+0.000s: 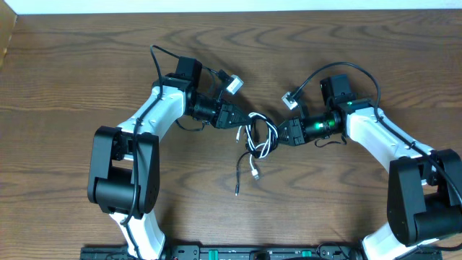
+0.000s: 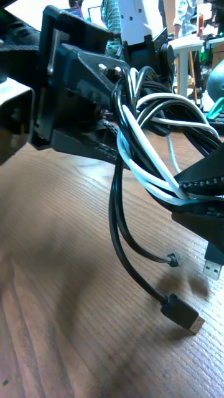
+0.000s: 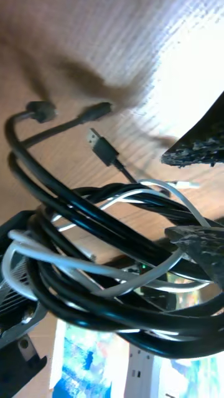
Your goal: Untangle cables
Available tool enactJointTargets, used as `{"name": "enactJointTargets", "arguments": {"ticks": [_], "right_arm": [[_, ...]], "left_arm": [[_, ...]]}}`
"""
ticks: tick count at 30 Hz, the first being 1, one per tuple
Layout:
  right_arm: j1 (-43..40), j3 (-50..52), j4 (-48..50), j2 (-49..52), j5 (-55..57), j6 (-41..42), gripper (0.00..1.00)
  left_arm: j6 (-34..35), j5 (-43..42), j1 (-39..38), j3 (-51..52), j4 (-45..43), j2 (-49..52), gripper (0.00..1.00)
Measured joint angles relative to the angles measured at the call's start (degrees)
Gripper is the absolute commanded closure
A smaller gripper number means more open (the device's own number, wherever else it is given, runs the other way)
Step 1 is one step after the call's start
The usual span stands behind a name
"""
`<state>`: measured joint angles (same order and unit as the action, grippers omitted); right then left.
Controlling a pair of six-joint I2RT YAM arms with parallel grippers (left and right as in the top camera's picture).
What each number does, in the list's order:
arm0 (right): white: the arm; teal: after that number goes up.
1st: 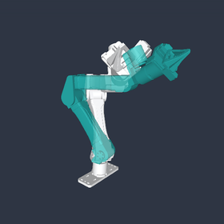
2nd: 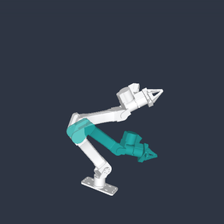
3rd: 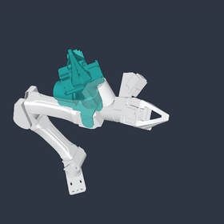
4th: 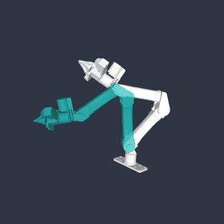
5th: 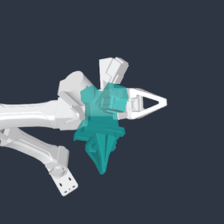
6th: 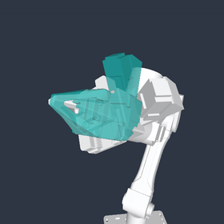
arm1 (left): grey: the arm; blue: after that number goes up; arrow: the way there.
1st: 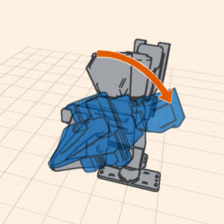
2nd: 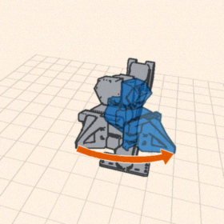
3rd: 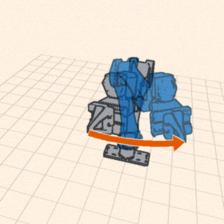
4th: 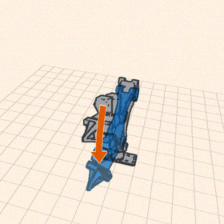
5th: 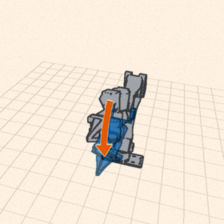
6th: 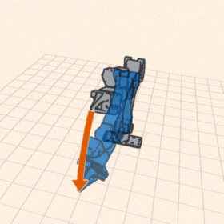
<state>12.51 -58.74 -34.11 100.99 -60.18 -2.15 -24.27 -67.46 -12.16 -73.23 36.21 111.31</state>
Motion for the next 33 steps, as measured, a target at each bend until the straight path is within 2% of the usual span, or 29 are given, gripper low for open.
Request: {"name": "enactJointTargets", "arguments": {"ticks": [10, 16, 23, 33], "right_arm": [[0.0, 0.0, -3.5, 0.0, 0.0, 1.9, 0.78], [0.6, 0.0, -2.7, 0.0, 1.9, 6.0, 0.73], [5.2, 0.0, -0.1, 0.0, 4.1, 9.6, 0.71], [8.5, 0.0, -6.0, 0.0, 22.5, 14.2, 0.71]], "left_arm": [[0.0, -0.2, 0.0, 0.0, 0.0, 0.0, 0.93], [0.0, -0.2, 0.0, 0.0, 0.0, 0.0, 0.93], [0.0, -0.2, 0.0, 0.0, 0.0, 0.0, 0.92], [0.0, -0.2, 0.0, 0.0, 0.0, 0.0, 0.93]]}}
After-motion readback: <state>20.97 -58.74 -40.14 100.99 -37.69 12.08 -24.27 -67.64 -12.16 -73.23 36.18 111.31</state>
